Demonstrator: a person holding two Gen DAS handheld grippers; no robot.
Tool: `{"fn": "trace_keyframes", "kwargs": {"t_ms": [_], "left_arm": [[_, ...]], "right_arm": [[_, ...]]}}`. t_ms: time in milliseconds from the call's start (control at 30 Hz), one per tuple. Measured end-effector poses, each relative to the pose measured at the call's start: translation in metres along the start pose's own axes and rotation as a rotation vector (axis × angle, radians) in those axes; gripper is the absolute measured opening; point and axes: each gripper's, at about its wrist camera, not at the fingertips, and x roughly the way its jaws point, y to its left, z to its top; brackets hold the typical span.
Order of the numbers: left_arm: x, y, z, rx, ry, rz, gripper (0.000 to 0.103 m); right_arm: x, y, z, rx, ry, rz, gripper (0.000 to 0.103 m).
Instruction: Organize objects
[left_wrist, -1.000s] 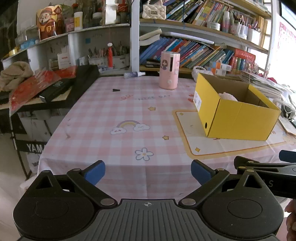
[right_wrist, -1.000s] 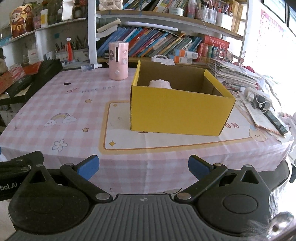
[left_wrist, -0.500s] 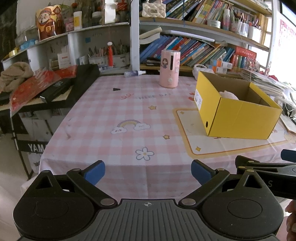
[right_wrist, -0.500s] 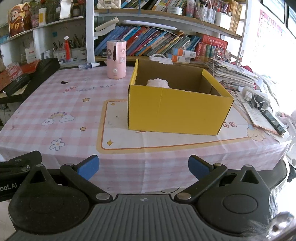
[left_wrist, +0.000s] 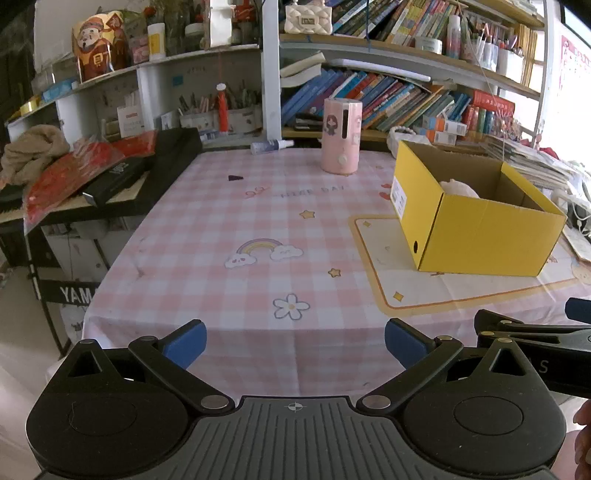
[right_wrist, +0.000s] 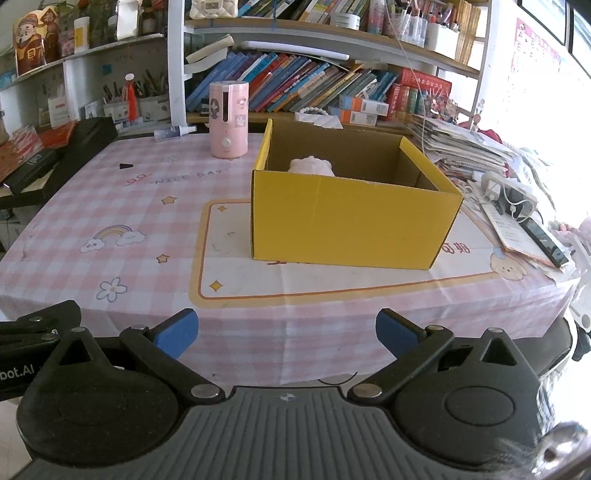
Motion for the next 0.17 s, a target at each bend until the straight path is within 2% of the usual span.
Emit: {"fn": "trace_keyframes", "kwargs": {"t_ms": [167], "left_arm": [[0.0003, -0.0008, 0.0001, 0.002, -0.005, -0.002, 0.103]], "right_arm": [[-0.0002, 0.0001, -0.0002, 0.003, 0.0, 0.001, 0.103]]}}
